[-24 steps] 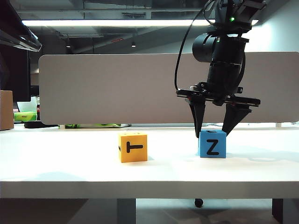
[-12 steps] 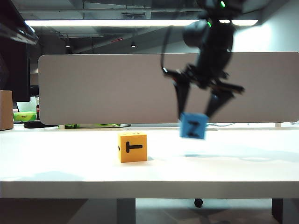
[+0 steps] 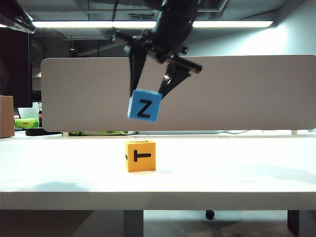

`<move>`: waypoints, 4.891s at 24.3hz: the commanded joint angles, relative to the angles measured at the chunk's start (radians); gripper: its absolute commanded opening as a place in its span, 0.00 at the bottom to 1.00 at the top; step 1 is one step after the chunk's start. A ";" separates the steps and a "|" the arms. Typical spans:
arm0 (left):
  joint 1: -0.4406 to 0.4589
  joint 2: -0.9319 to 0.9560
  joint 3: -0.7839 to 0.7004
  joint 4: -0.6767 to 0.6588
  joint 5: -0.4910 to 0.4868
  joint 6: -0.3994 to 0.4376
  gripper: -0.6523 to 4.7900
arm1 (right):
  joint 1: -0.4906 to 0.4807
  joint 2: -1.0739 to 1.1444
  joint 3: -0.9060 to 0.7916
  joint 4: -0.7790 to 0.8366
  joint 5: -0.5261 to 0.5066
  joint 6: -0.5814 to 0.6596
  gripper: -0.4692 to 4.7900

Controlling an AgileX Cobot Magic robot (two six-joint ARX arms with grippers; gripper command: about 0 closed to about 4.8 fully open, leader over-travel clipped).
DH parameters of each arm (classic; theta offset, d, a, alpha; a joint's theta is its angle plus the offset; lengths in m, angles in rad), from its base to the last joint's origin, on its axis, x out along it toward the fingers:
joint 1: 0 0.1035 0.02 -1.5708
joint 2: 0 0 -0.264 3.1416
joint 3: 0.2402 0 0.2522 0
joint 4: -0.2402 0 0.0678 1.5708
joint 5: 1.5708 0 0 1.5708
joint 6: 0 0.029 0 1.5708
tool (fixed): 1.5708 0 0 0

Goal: Stack the letter block on the right onto the letter block on the left.

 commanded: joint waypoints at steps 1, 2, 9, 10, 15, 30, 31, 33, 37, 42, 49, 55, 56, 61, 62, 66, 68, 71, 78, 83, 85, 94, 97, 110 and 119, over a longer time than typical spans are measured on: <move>0.000 -0.027 0.008 0.011 -0.003 0.004 0.11 | 0.005 0.017 0.004 0.002 0.007 -0.001 0.60; 0.000 -0.048 0.007 0.009 -0.003 0.005 0.11 | 0.005 0.026 0.004 -0.002 0.007 -0.001 0.61; 0.000 -0.092 0.008 0.004 -0.003 0.004 0.11 | 0.004 0.034 0.004 -0.004 0.011 -0.030 0.61; 0.000 -0.094 0.008 0.002 -0.003 0.004 0.11 | 0.004 0.034 0.004 -0.004 0.011 -0.031 0.61; 0.000 -0.095 0.008 -0.003 -0.003 0.004 0.11 | 0.004 0.038 0.004 0.005 0.021 -0.049 0.64; 0.000 -0.095 0.007 -0.002 -0.003 0.004 0.11 | 0.028 0.069 0.000 0.020 0.000 -0.061 0.65; 0.000 -0.095 0.007 -0.002 -0.003 0.004 0.11 | 0.031 0.071 0.000 0.021 0.000 -0.064 0.66; 0.000 -0.095 0.008 -0.002 -0.003 0.003 0.11 | 0.038 0.075 0.000 0.018 0.000 -0.064 0.73; 0.000 -0.095 0.008 -0.004 -0.002 0.000 0.11 | 0.038 0.077 0.000 0.012 0.020 -0.064 0.79; 0.000 -0.095 0.008 -0.006 -0.002 0.000 0.11 | 0.038 0.073 0.003 0.012 0.026 -0.064 1.00; 0.000 -0.096 0.007 0.024 -0.095 -0.028 0.11 | 0.072 0.048 0.072 -0.024 0.049 -0.085 1.00; 0.000 -0.182 0.006 0.086 -0.296 -0.064 0.11 | 0.185 -0.070 0.138 0.040 0.253 -0.201 0.21; 0.000 -0.225 0.006 0.124 -0.296 -0.026 0.11 | 0.203 -0.104 0.138 0.094 0.269 -0.233 0.07; 0.000 -0.326 -0.007 0.168 -0.294 0.069 0.11 | 0.224 -0.189 0.137 0.270 0.258 -0.262 0.07; 0.000 -0.348 -0.036 0.195 -0.292 0.071 0.11 | 0.232 -0.214 0.137 0.318 0.257 -0.307 0.07; 0.000 -0.415 -0.148 0.304 -0.291 0.071 0.11 | 0.244 -0.276 0.137 0.395 0.259 -0.374 0.07; 0.000 -0.441 -0.215 0.337 -0.291 0.071 0.11 | 0.244 -0.314 0.136 0.400 0.256 -0.409 0.07; 0.000 -0.455 -0.298 0.392 -0.292 0.071 0.11 | 0.244 -0.351 0.135 0.390 0.225 -0.446 0.07; 0.000 -0.455 -0.436 0.425 -0.330 0.071 0.11 | 0.239 -0.549 -0.036 0.363 0.206 -0.502 0.07; 0.000 -0.455 -0.486 0.447 -0.334 0.068 0.11 | 0.240 -0.853 -0.449 0.544 0.223 -0.467 0.07; 0.000 -0.455 -0.507 0.452 -0.334 0.067 0.11 | 0.243 -0.943 -0.560 0.624 0.241 -0.448 0.07; -0.001 -0.455 -0.521 0.418 -0.336 0.068 0.11 | 0.216 -1.206 -0.905 0.655 0.321 -0.452 0.13; -0.001 -0.455 -0.521 0.418 -0.333 0.068 0.11 | 0.216 -1.201 -0.905 0.605 0.322 -0.452 0.13; 0.139 -0.670 -0.542 0.349 -0.589 0.143 0.11 | 0.217 -1.201 -0.905 0.556 0.310 -0.452 0.13; 0.309 -0.666 -0.668 0.278 -0.271 -0.064 0.11 | 0.214 -1.201 -0.905 0.556 0.311 -0.452 0.13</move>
